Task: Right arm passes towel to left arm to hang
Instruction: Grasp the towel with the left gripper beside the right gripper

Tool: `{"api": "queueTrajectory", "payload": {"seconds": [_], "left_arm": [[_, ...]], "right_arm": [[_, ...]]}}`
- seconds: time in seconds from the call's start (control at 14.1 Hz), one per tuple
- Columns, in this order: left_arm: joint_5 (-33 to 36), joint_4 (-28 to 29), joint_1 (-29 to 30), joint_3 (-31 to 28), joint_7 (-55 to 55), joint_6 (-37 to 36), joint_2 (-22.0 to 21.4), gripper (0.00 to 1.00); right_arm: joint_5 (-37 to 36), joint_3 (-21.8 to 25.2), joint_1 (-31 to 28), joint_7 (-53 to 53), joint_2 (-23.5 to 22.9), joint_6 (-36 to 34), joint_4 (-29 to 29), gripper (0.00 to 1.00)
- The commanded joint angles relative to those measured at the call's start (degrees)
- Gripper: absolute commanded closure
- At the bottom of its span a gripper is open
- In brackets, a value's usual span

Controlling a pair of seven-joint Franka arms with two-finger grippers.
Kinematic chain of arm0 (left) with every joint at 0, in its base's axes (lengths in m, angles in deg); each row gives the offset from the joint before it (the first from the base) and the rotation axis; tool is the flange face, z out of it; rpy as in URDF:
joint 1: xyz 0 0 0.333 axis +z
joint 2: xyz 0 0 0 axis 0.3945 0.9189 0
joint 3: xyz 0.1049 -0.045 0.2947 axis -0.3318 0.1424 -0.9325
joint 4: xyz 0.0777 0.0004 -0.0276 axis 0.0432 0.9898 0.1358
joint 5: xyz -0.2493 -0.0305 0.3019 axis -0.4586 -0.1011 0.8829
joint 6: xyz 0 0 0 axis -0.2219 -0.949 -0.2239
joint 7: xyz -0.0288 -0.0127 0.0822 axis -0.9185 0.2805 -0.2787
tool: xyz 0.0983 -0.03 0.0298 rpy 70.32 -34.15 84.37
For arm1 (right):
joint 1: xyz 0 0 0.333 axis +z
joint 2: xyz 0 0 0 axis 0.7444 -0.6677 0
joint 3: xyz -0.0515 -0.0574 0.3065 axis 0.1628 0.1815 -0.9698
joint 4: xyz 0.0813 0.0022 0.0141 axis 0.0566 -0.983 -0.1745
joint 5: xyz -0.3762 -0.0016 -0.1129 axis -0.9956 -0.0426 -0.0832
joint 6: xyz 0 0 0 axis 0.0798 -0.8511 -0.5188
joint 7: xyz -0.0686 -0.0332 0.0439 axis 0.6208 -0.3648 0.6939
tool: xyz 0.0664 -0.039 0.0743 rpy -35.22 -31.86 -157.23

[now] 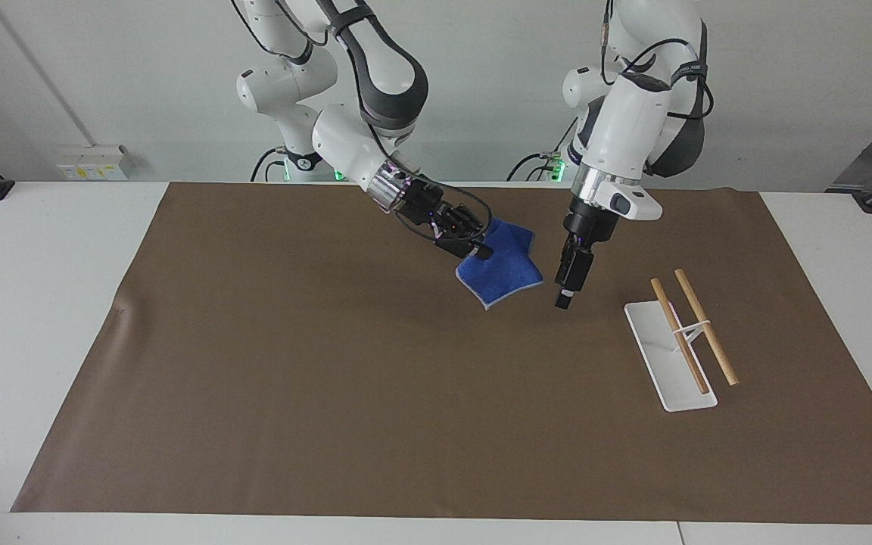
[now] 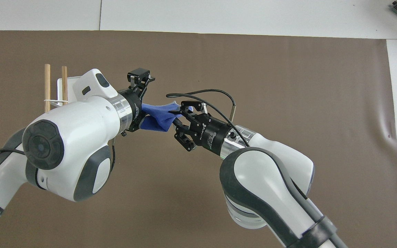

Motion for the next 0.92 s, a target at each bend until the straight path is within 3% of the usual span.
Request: {"api": "queueTrajectory", "payload": {"seconds": [0.0, 0.07, 0.35, 0.85], "left_arm": [[-0.9, 0.6, 0.7, 0.1, -0.3, 1.1, -0.3, 0.21], [-0.9, 0.6, 0.8, 0.1, -0.7, 1.0, -0.3, 0.42], [-1.0, 0.8, 0.8, 0.1, -2.1, 0.5, -0.3, 1.00], [-1.0, 1.1, 1.1, 0.1, -3.4, 0.2, -0.5, 1.00]], "right_arm": [[0.4, -0.5, -0.4, -1.6, -0.7, 0.8, 0.7, 1.00], [0.4, -0.5, -0.4, -1.6, -0.7, 0.8, 0.7, 1.00], [0.4, -0.5, -0.4, -1.6, -0.7, 0.9, 0.6, 1.00], [0.4, -0.4, -0.4, -1.6, -0.7, 0.9, 0.6, 1.00]]}}
